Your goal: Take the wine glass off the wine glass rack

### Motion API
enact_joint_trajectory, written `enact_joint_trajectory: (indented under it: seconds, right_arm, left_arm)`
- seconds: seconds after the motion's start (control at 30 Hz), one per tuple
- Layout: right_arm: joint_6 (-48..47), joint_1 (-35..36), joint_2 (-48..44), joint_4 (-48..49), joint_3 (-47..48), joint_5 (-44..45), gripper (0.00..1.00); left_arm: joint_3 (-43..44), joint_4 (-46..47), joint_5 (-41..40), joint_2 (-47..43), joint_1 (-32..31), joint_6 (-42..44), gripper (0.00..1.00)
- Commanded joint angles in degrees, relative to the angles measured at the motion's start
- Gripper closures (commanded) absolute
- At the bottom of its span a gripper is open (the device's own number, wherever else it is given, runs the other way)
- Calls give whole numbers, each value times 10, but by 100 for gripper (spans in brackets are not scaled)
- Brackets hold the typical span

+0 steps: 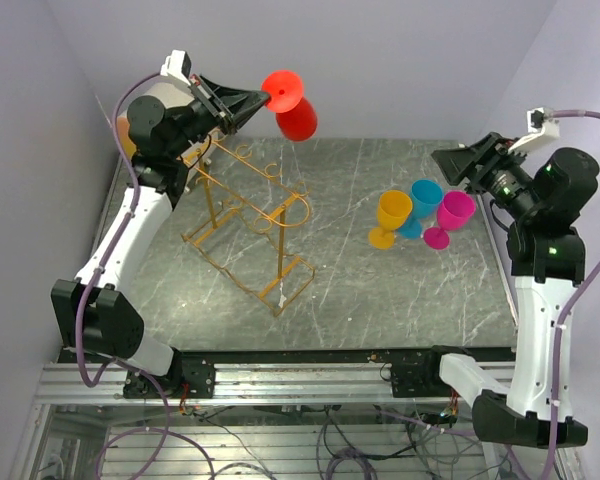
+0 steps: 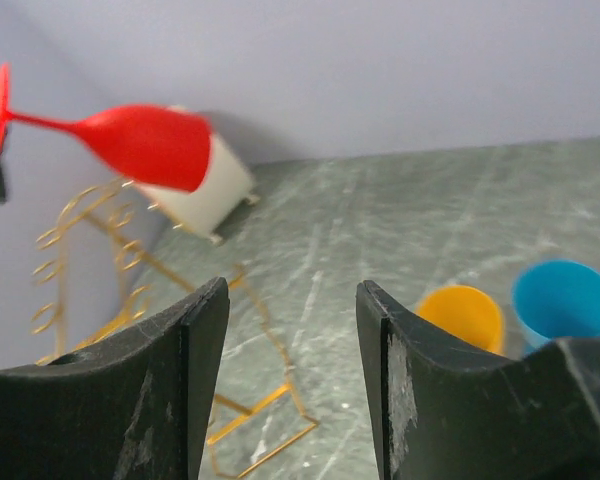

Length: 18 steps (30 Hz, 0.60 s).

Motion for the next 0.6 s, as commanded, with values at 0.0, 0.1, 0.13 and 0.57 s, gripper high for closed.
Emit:
enact_joint_trajectory:
  seconds: [0.0, 0.1, 0.13, 0.57]
  right_arm:
    - [52, 4, 22, 124, -18, -226, 46]
    - [145, 12, 37, 266, -53, -334, 41]
    - [189, 16, 41, 326, -70, -358, 40]
    - [451, 145, 201, 829, -57, -412, 23]
  left_arm:
    - [14, 194, 51, -4, -24, -79, 93]
    - [14, 239, 65, -15, -38, -102, 93]
    - [11, 251, 68, -21, -42, -109, 93]
    - [-70, 419, 59, -95, -66, -217, 93]
